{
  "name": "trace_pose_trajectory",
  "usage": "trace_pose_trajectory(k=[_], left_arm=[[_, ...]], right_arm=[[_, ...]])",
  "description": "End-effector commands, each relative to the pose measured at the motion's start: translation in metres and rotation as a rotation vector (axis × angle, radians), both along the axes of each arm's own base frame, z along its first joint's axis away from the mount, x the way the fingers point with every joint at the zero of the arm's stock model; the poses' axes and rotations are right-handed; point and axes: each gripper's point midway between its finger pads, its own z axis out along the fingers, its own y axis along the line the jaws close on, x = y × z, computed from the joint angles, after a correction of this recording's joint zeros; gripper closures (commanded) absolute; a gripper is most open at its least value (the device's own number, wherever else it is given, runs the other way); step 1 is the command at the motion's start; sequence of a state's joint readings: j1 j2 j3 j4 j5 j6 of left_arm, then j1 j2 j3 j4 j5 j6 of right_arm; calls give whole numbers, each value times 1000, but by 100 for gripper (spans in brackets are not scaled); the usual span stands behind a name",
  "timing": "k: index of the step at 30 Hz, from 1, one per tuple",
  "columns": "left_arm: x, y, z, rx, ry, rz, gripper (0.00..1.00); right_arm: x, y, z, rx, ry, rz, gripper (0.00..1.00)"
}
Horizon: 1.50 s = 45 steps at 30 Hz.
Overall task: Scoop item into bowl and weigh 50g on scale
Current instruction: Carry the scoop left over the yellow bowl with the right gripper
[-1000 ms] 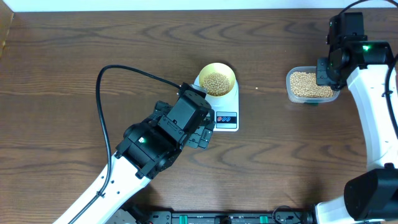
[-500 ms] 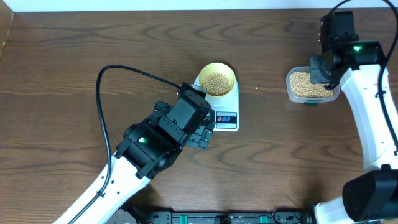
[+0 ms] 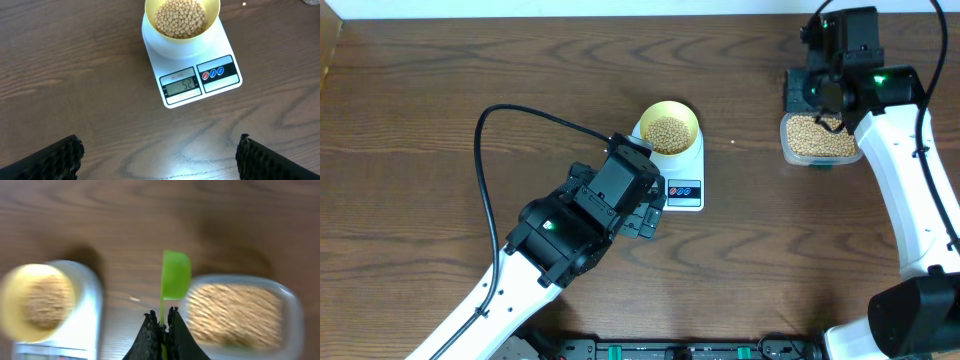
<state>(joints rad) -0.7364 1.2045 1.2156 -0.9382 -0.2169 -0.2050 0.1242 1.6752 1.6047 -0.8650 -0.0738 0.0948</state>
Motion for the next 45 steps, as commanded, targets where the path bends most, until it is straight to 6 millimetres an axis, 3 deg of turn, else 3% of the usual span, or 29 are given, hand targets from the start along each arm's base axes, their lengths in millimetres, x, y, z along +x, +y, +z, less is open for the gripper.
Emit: trace_pose_trajectory(k=[1,9,19,30,36,45], left_arm=[[3,3,4,18,-20,4,0],[3,3,4,18,-20,4,0],[3,3,4,18,-20,4,0],[3,3,4,18,-20,4,0],[3,3,4,18,-20,4,0],[3,3,4,18,-20,4,0]], right_arm=[[-6,47,27,220,-35,156,99],[-4,84,33,278,-92,348,99],[-11,141,-12,179,-45,569,99],[-18,150,-40,-91,-29,622,99],[-23,157,-58,-121,14,665,99],[-23,159,-70,-182,30,675,99]])
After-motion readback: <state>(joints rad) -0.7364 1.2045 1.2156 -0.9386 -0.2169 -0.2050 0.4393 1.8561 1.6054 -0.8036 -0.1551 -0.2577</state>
